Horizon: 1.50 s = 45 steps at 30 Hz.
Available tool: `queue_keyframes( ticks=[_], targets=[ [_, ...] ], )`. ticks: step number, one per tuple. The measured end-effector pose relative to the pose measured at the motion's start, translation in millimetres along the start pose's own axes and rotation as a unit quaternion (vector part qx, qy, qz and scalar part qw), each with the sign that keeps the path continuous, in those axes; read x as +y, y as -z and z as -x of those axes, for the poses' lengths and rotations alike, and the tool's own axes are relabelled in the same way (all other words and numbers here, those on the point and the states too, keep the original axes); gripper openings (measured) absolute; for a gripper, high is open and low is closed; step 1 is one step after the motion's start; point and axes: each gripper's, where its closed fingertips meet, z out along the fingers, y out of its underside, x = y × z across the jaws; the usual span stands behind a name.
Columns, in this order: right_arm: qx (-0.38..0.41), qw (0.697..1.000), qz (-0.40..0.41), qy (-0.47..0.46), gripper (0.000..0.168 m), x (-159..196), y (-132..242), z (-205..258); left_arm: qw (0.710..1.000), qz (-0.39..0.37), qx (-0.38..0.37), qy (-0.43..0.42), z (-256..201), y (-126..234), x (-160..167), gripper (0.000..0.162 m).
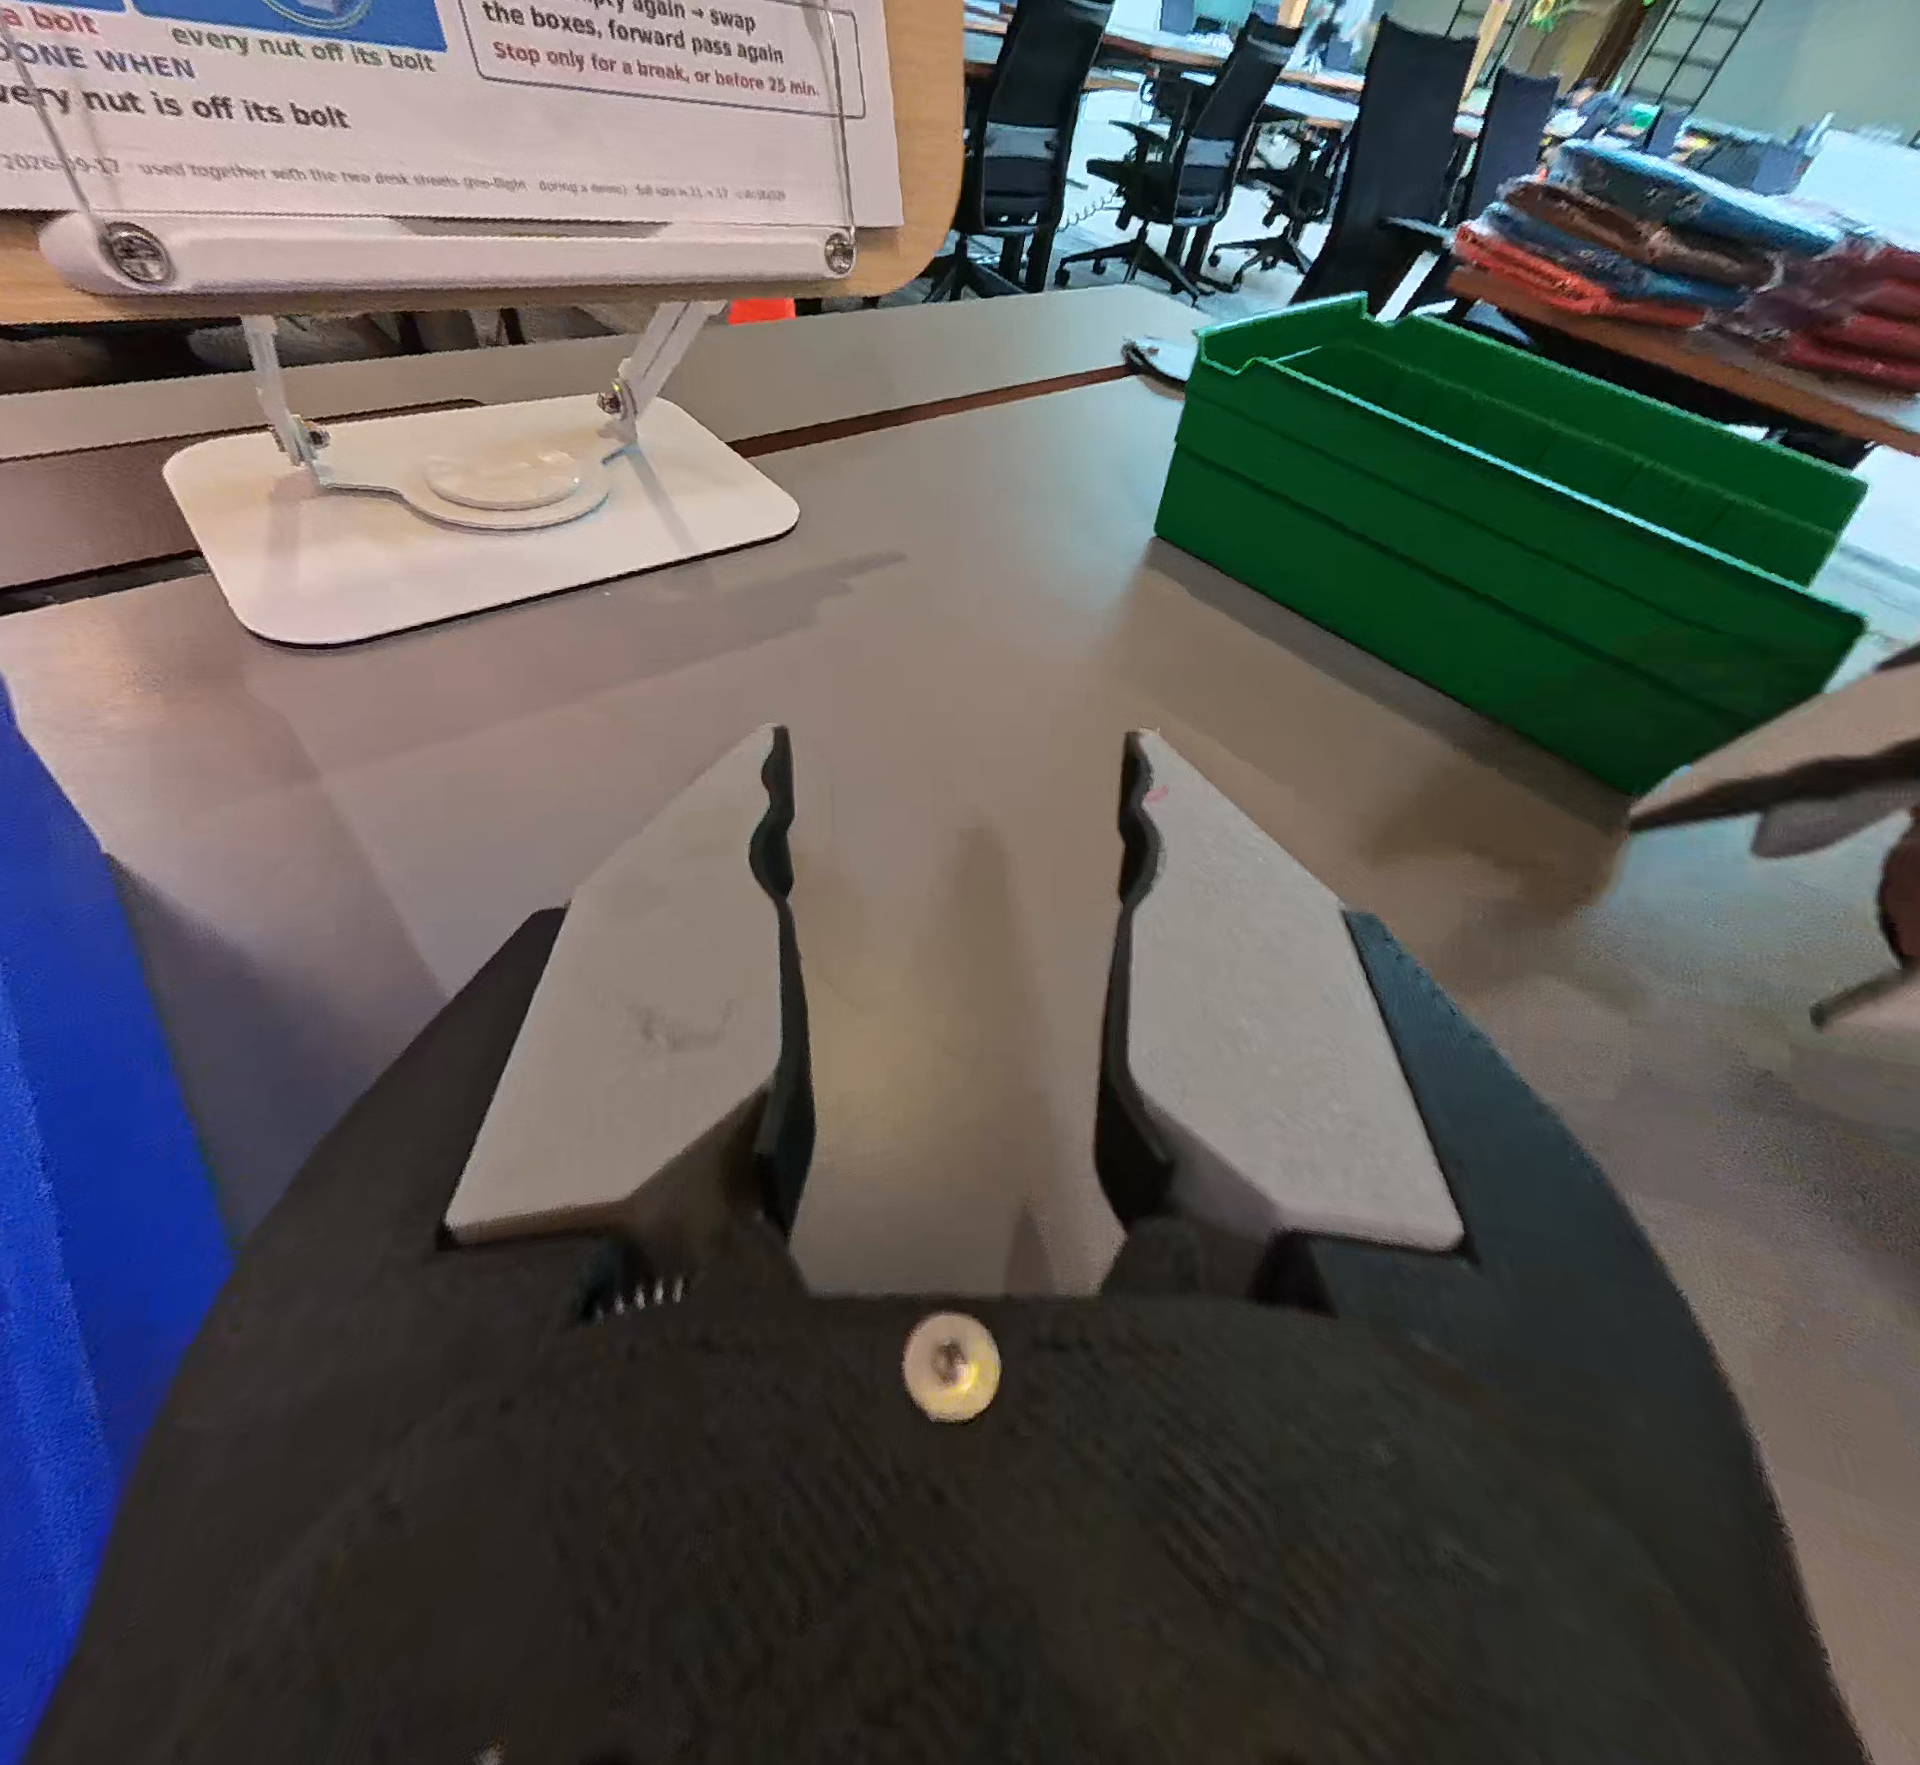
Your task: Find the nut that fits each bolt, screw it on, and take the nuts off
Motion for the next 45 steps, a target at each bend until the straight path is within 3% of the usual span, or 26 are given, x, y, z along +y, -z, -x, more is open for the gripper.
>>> queue_keyframes(
  ticks=[3,5,8,9,12,15,18,22,28,33,37,41,42,45],
  targets=[
    [-0.017,0.998,-0.014,-0.062,0.05,9,21,-12,0.999,-0.01,0.034,0.008,-13,-1,-4,0.065],
    [-0.024,0.997,-0.018,-0.075,0.051,14,23,-12,0.99,-0.019,0.131,0.044,-42,-1,-9,0.062],
    [-0.027,0.997,-0.016,-0.071,0.052,22,16,-8,0.933,0.018,0.313,0.178,-82,15,-22,0.06],
    [-0.025,0.997,-0.016,-0.067,0.052,24,13,-7,0.919,0.015,0.338,0.202,-84,23,-32,0.054],
    [-0.022,0.998,-0.002,-0.053,0.057,34,2,-6,0.937,0.004,0.308,0.167,-75,34,-51,0.06],
    [0.045,0.998,0.037,-0.024,0.062,49,-13,-36,0.959,0.017,0.265,0.102,-69,37,-52,0.075],
    [0.099,0.991,0.083,-0.02,0.07,59,-25,-72,0.956,0.038,0.279,0.085,-75,39,-44,0.079],
    [0.099,0.988,0.106,-0.044,0.07,60,-39,-94,0.955,0.065,0.28,0.065,-76,34,-25,0.077],
    [0.071,0.996,0.031,-0.037,0.065,36,-37,-81,0.958,0.095,0.267,0.047,-79,24,-7,0.077],
    [-0.006,0.999,-0.049,0.0,0.064,-14,-37,-44,0.949,0.105,0.295,0.017,-100,21,-9,0.078],
    [-0.05,0.996,-0.071,0.036,0.047,-38,-48,-24,0.938,0.119,0.324,-0.019,-118,28,-4,0.079],
    [-0.121,0.99,-0.076,0.017,0.051,-47,-66,3,0.934,0.119,0.33,-0.063,-127,33,4,0.079],
    [-0.113,0.99,-0.081,0.02,0.044,-51,-70,3,0.935,0.119,0.327,-0.072,-129,33,5,0.079],
    [-0.132,0.987,-0.089,0.014,0.0,-57,-72,9,0.943,0.105,0.304,-0.086,-125,31,1,0.079]
  ],
)
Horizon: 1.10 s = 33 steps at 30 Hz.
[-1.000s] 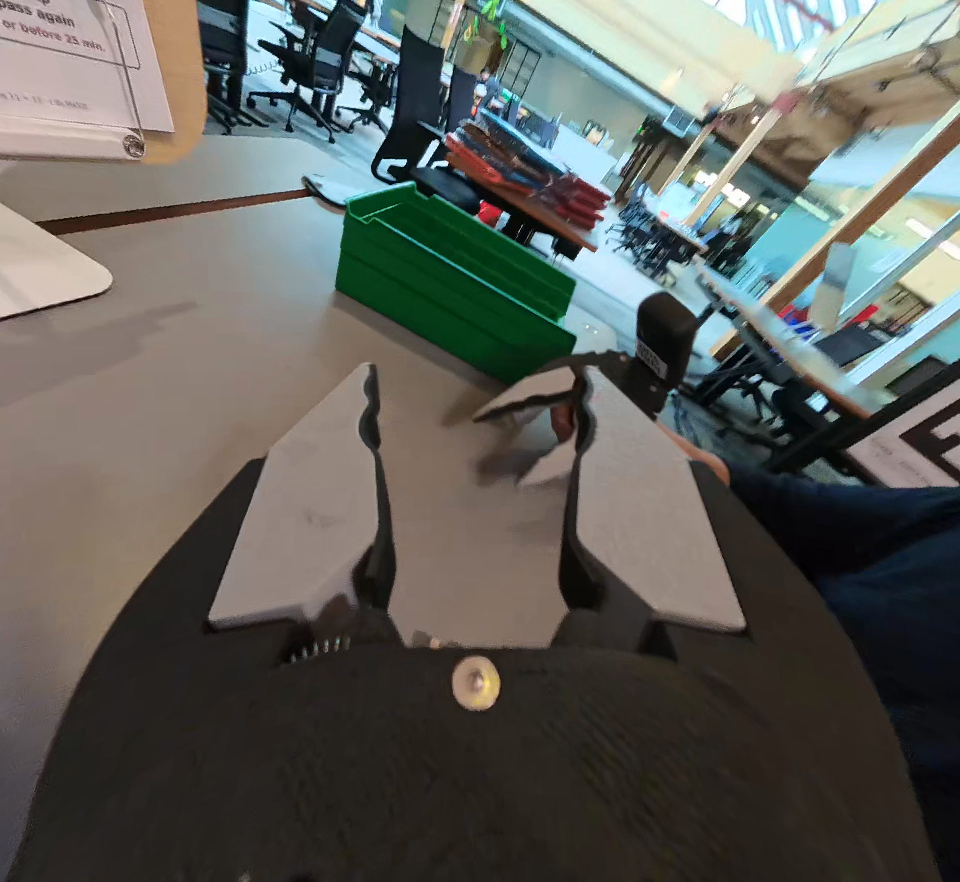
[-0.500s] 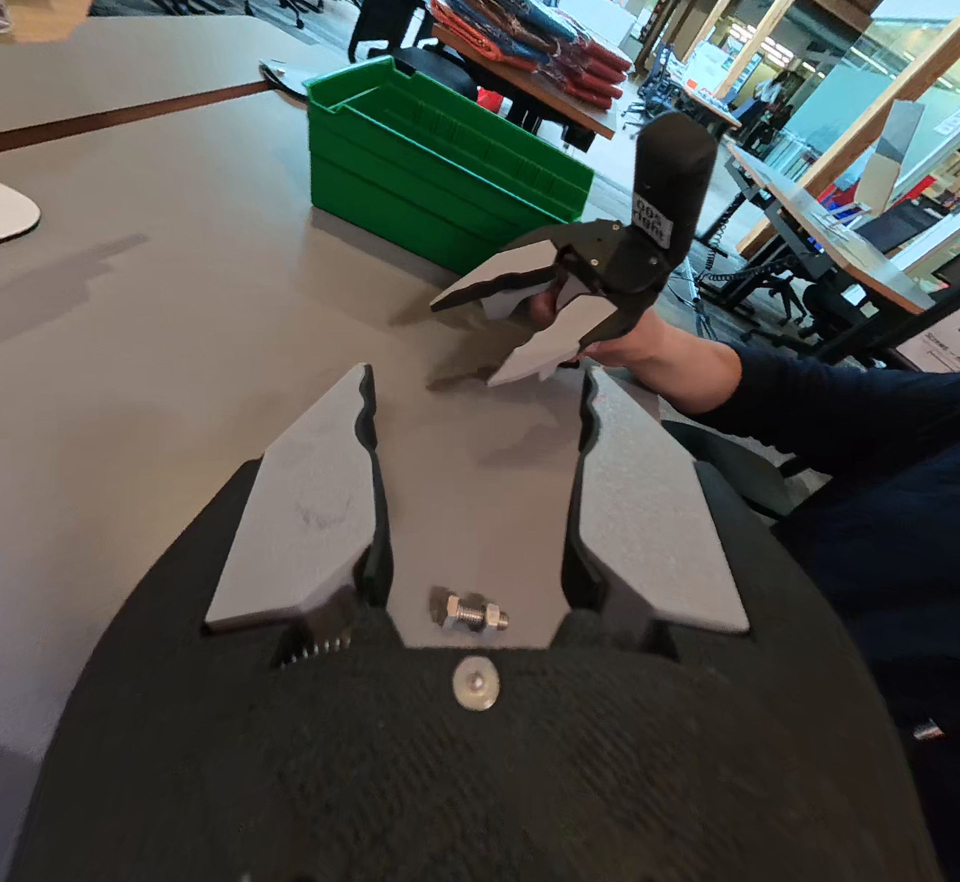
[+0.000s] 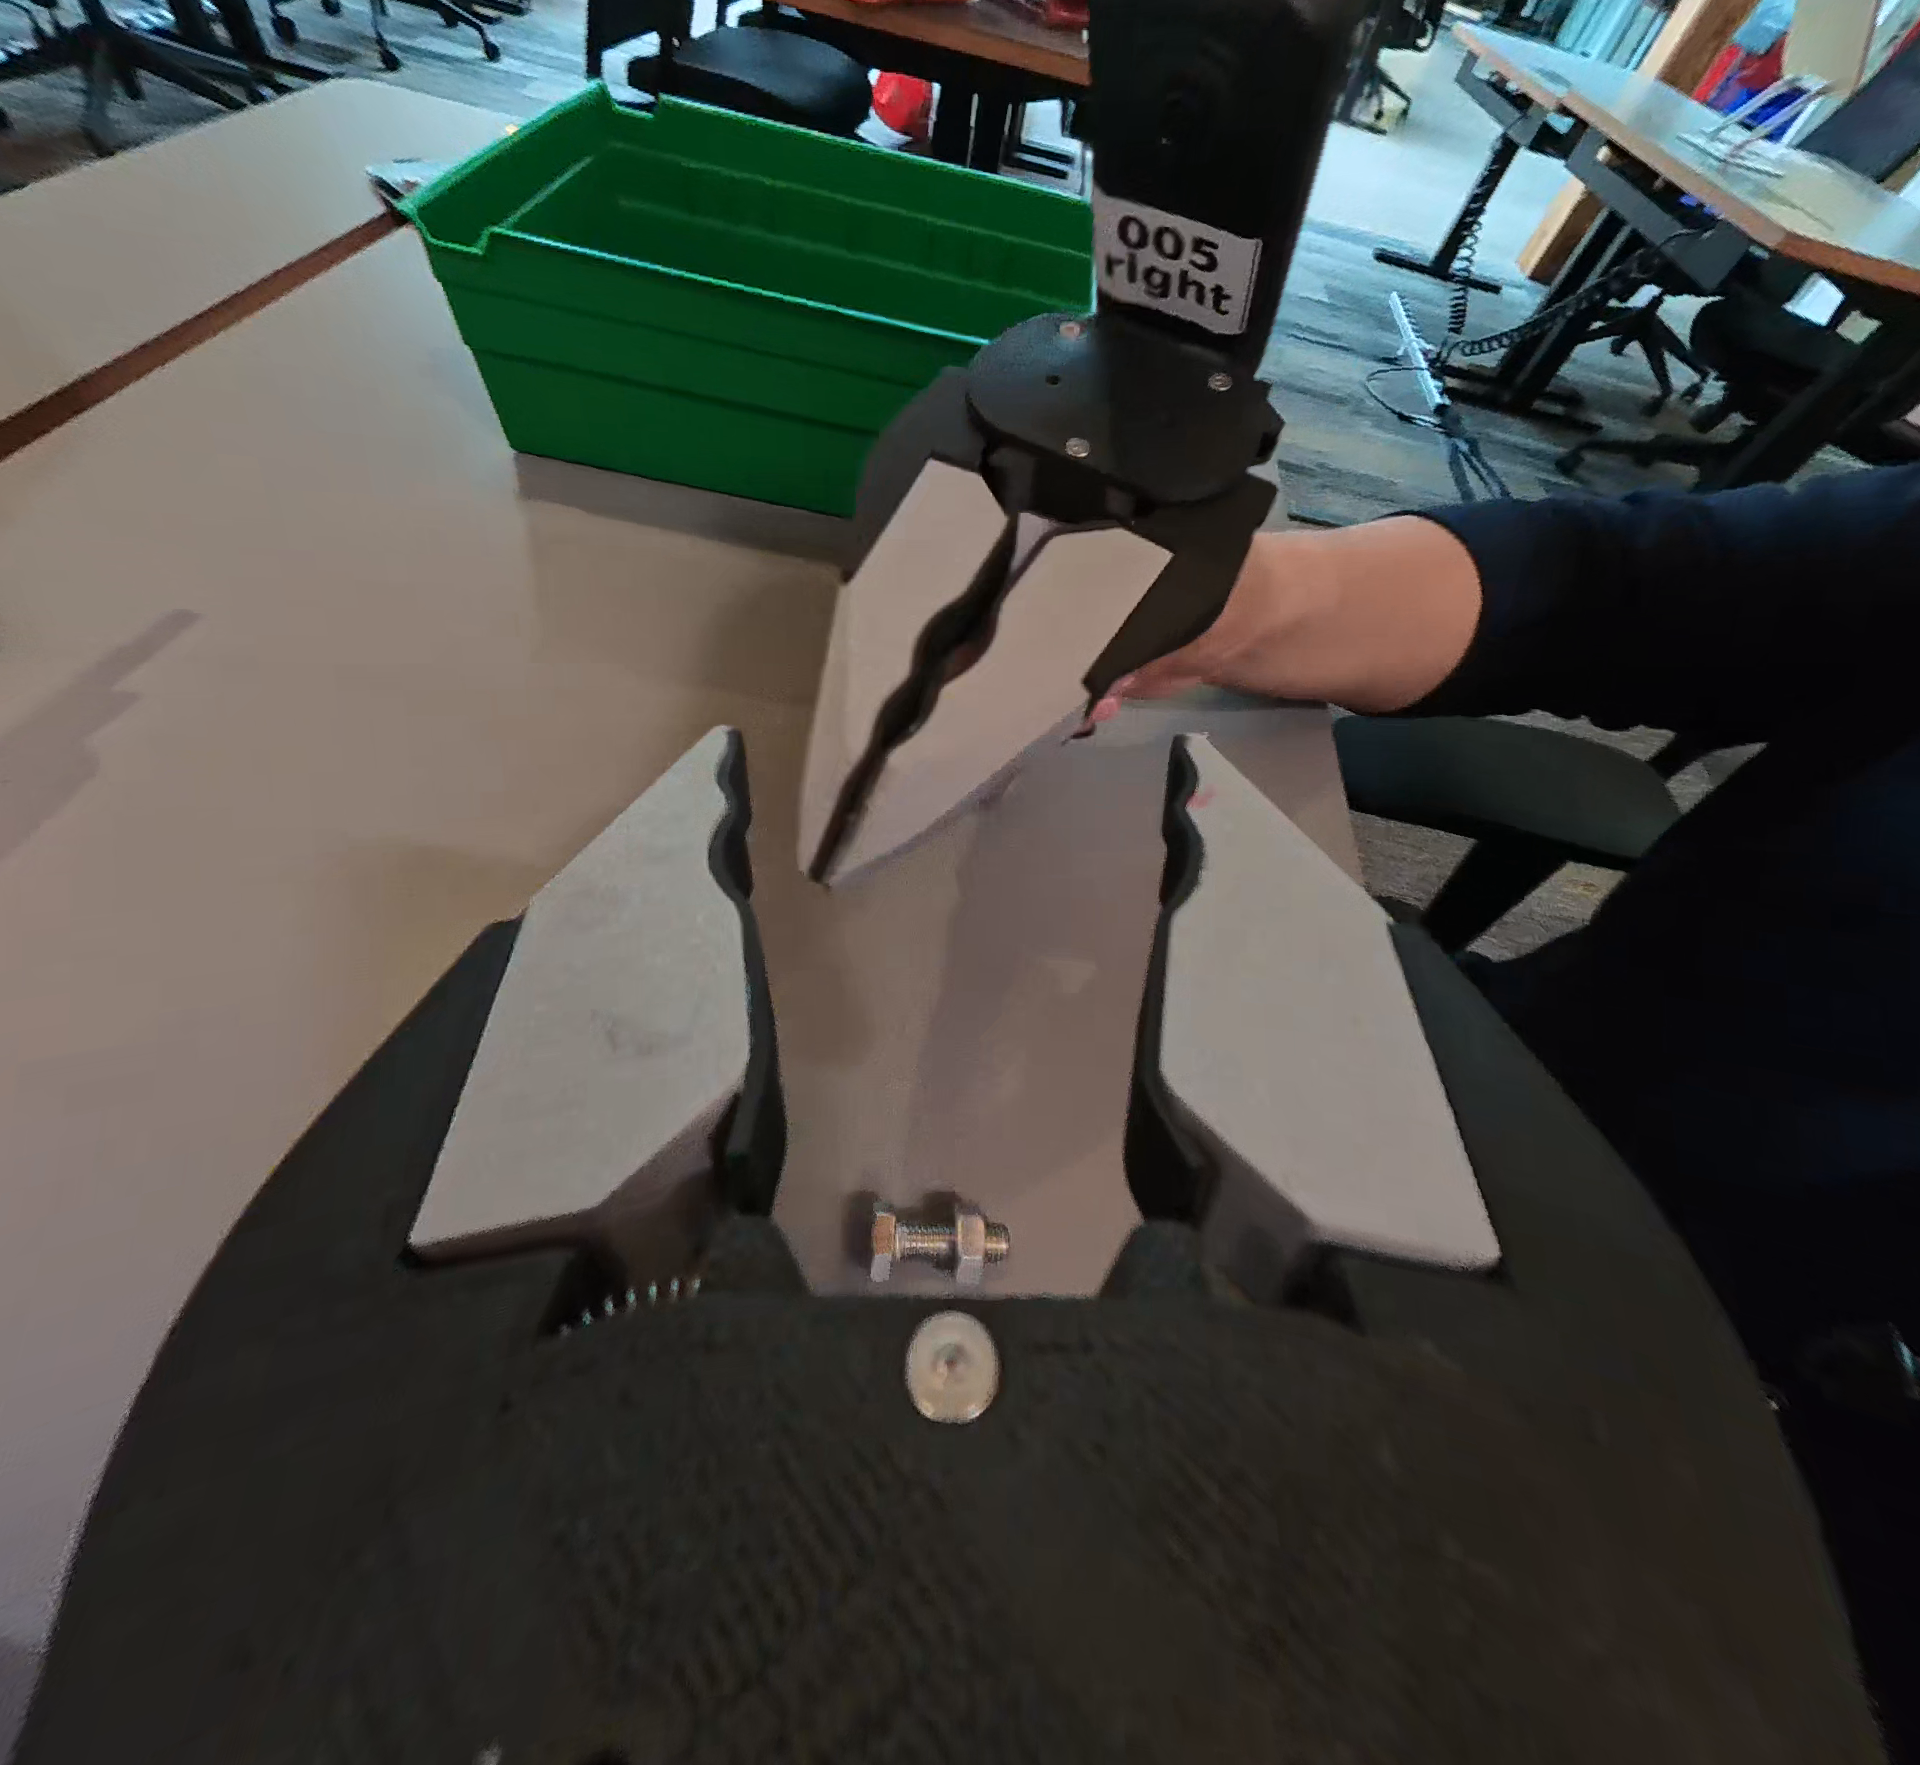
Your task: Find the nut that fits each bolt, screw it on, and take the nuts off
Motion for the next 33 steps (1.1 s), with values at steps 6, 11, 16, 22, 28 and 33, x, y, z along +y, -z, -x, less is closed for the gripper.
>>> queue_keyframes(
  ticks=[6,11,16,22,28,33],
  targets=[
    [0.042,0.999,-0.004,-0.026,0.0,0,19,-28,0.999,0.004,-0.028,0.015,13,7,6,0.08],
    [0.161,0.986,0.026,-0.025,0.0,3,39,-79,0.999,0.005,-0.026,0.021,12,8,11,0.08],
    [0.382,0.919,0.08,0.048,0.0,-22,80,-174,0.998,0.028,-0.046,0.024,18,9,22,0.08],
    [0.464,0.855,0.231,0.021,0.008,-36,108,-265,0.996,0.037,-0.064,0.048,19,6,34,0.078],
    [0.47,0.833,0.293,-0.002,0.061,-31,127,-272,0.995,0.054,-0.065,0.051,12,8,55,0.078],
    [0.37,0.889,0.264,-0.062,0.066,-35,108,-238,0.995,0.06,-0.068,0.049,7,11,67,0.078]
  ],
)
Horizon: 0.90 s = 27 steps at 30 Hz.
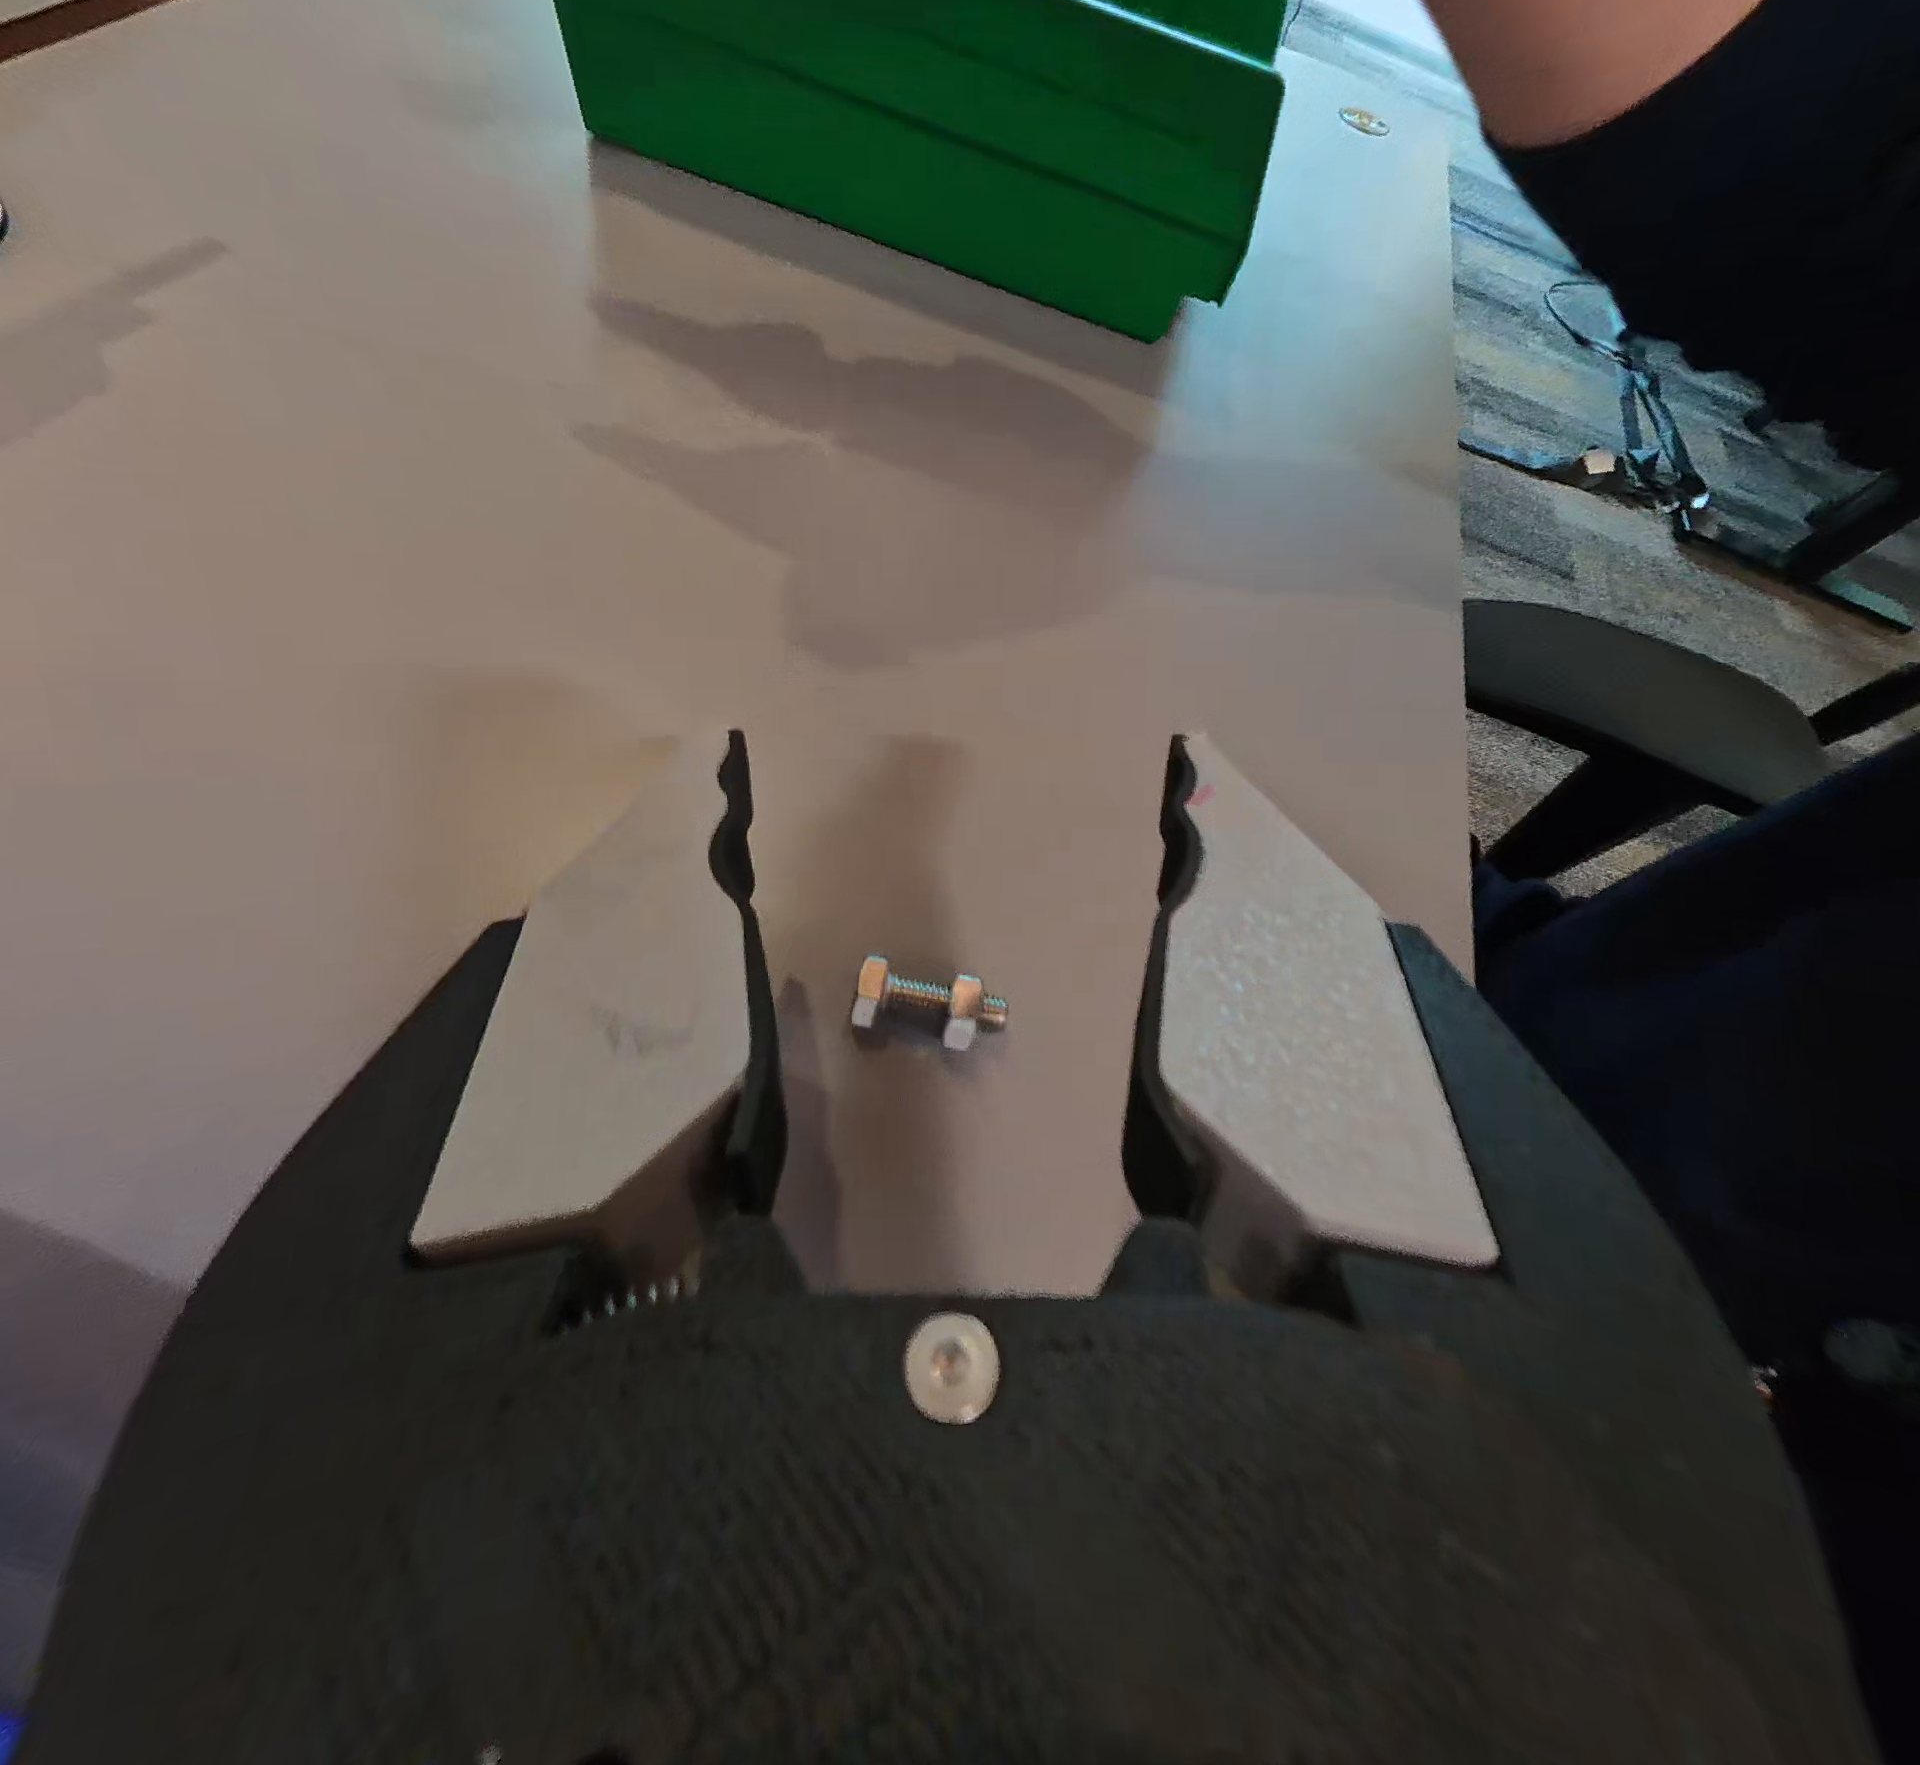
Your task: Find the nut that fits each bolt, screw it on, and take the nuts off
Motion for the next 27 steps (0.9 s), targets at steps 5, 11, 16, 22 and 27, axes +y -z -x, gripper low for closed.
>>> queue_keyframes(
  ticks=[5,11,16,22,27],
  targets=[
    [-0.134,0.988,0.074,-0.026,0.068,18,6,26,1.0,-0.001,0.005,0.02,0,1,9,0.078],
    [-0.068,0.992,0.105,-0.016,0.072,38,0,4,1.0,0.001,0.009,0.022,-3,1,13,0.078],
    [0.019,0.988,0.145,0.038,0.071,55,1,-22,1.0,0.01,0.009,0.018,-5,0,17,0.077],
    [0.061,0.986,0.141,0.057,0.07,48,13,-40,1.0,0.016,0.013,0.017,-7,-2,19,0.077],
    [0.081,0.995,-0.057,-0.017,0.073,-13,52,-58,1.0,0.011,0.012,0.018,-6,-3,20,0.077]
  ],
)
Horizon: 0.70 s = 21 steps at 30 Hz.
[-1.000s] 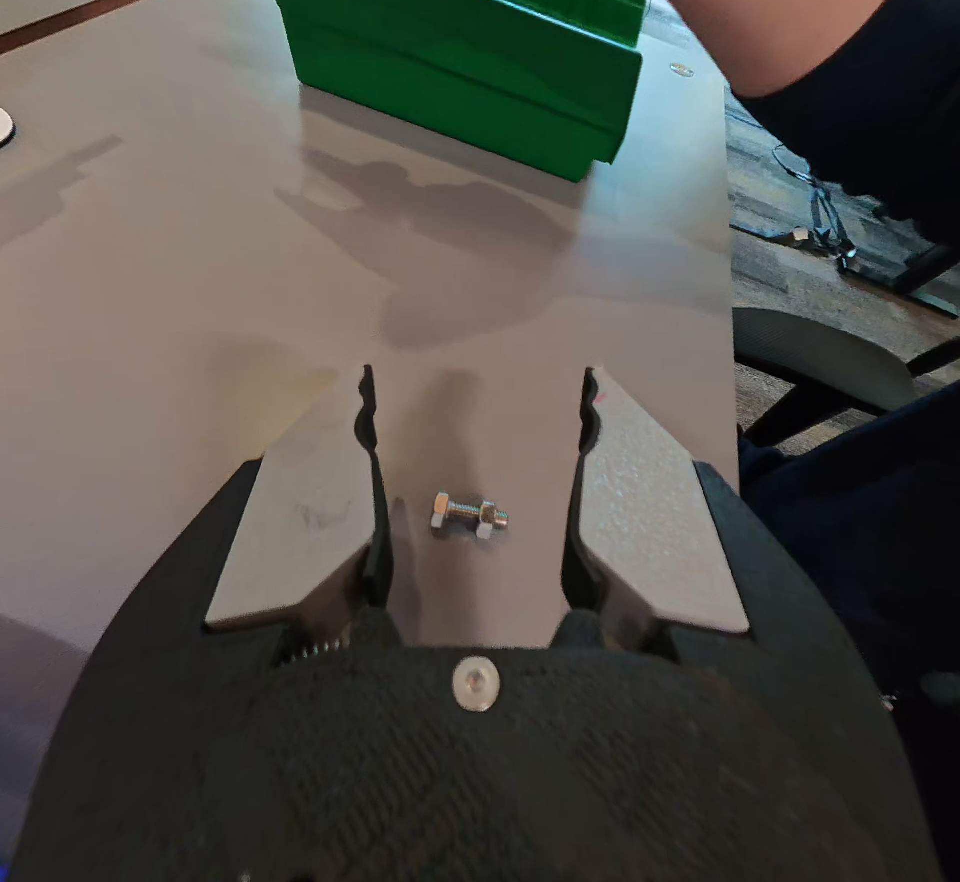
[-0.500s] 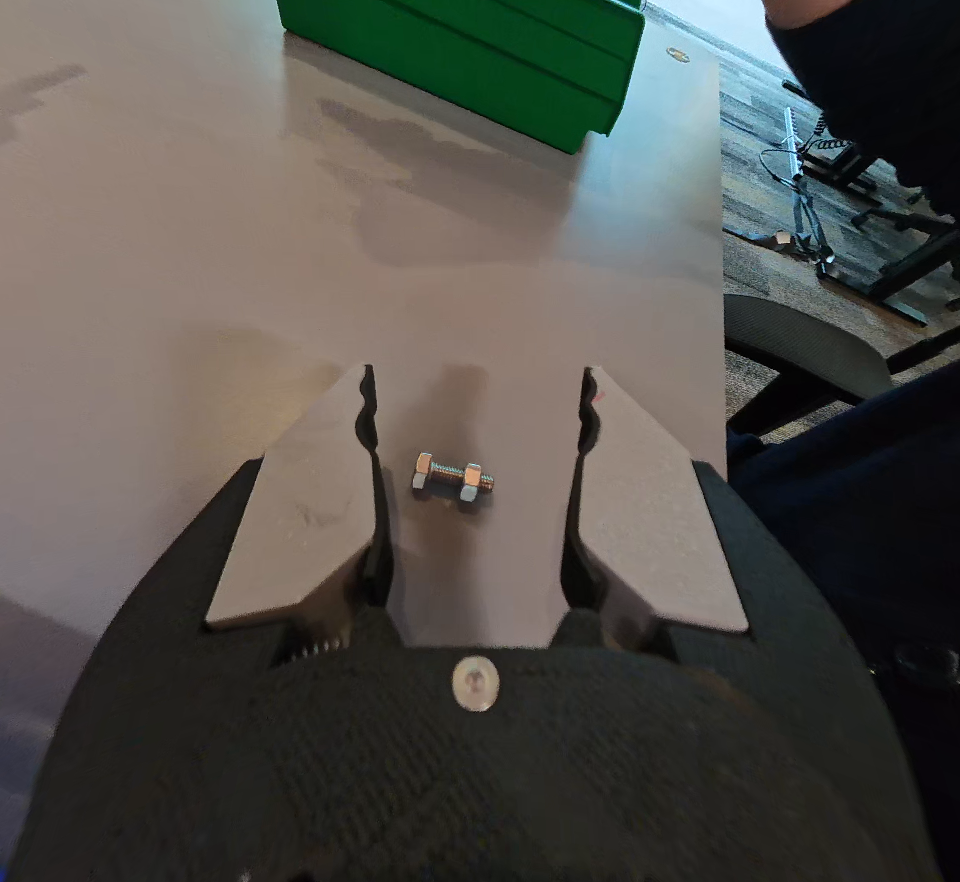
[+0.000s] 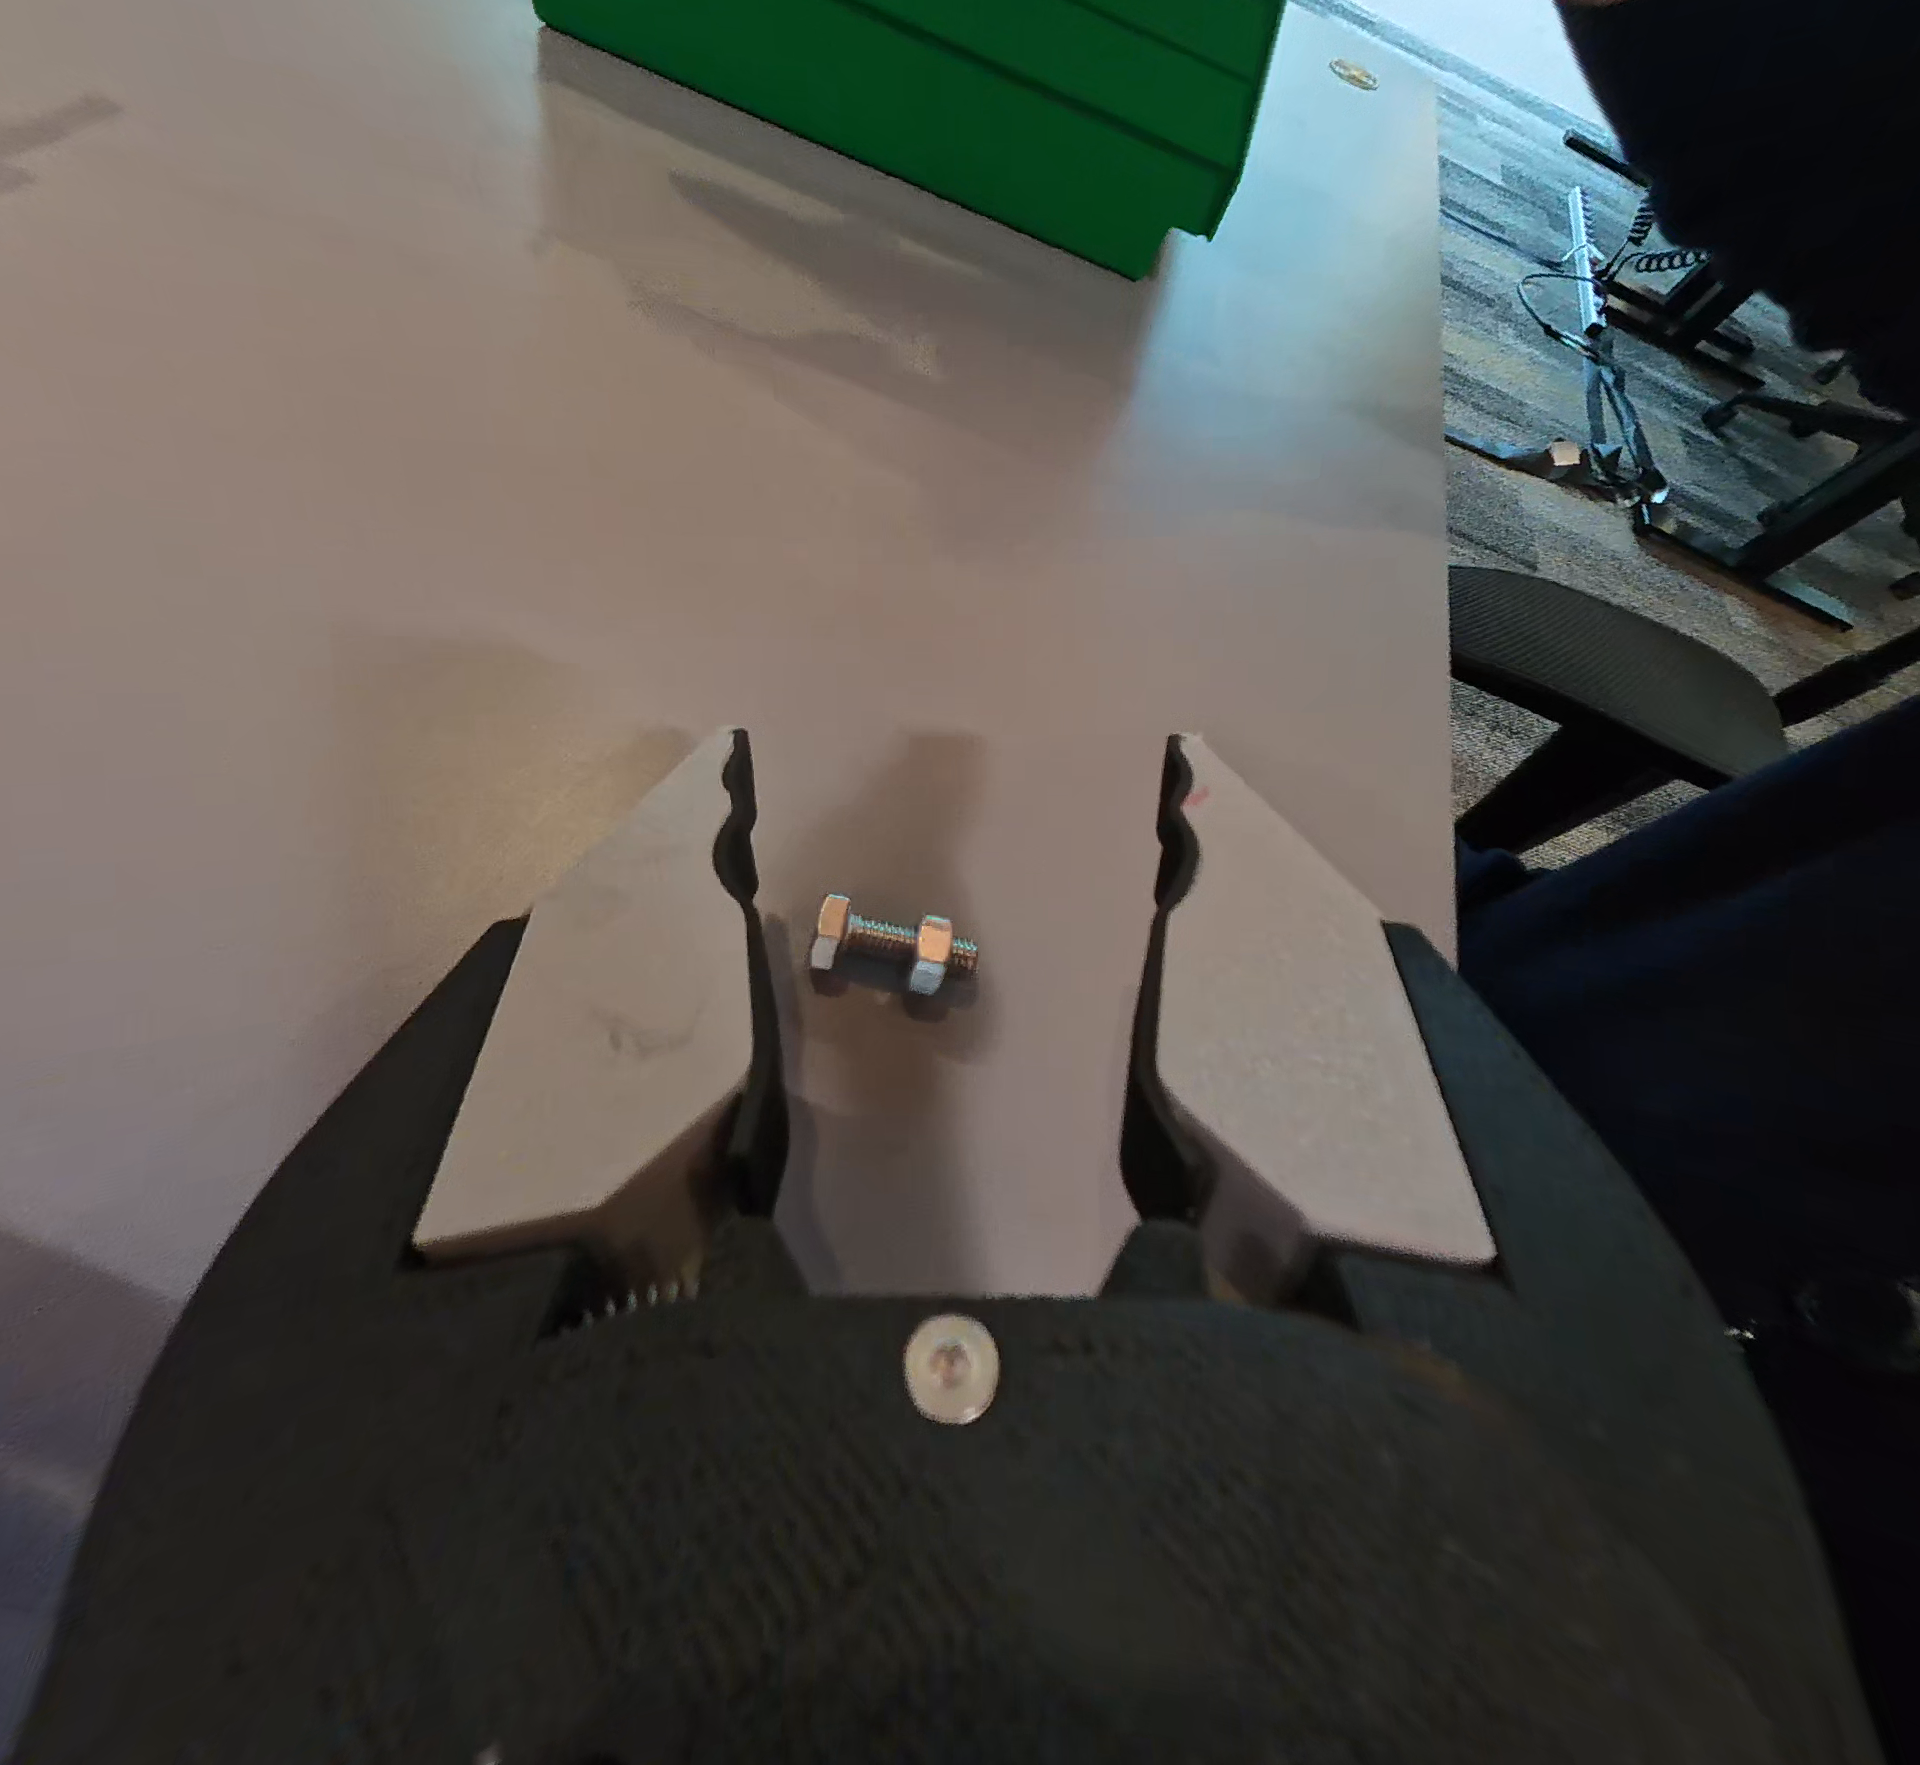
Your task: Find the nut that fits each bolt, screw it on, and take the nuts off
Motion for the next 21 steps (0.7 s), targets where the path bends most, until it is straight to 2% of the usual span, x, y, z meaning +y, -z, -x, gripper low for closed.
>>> queue_keyframes(
  ticks=[2,3,6,9,13,16,18,21],
  targets=[
    [-0.025,0.991,-0.114,-0.059,0.07,-36,30,-6,1.0,-0.005,0.004,0.005,0,1,-1,0.077],
    [-0.051,0.985,-0.145,-0.078,0.069,-46,45,-3,1.0,-0.007,0.004,0.007,1,2,-2,0.077],
    [-0.172,0.966,-0.173,-0.087,0.072,-52,81,35,1.0,-0.021,0.001,0.008,2,5,-7,0.077],
    [-0.287,0.936,-0.195,-0.062,0.071,-38,110,96,0.999,-0.038,0.006,0.012,1,5,-12,0.077],
    [-0.357,0.916,-0.183,-0.012,0.071,2,112,168,0.996,-0.077,0.024,0.03,-4,9,-32,0.08],
    [-0.339,0.905,-0.255,-0.018,0.068,4,109,180,0.989,-0.137,0.037,0.039,-10,32,-66,0.08],
    [-0.357,0.882,-0.306,-0.041,0.064,0,112,188,0.984,-0.173,0.024,0.031,-7,51,-87,0.082],
    [-0.416,0.857,-0.301,-0.038,0.069,16,100,217,0.981,-0.196,0.001,0.014,2,68,-104,0.088]
  ],
)
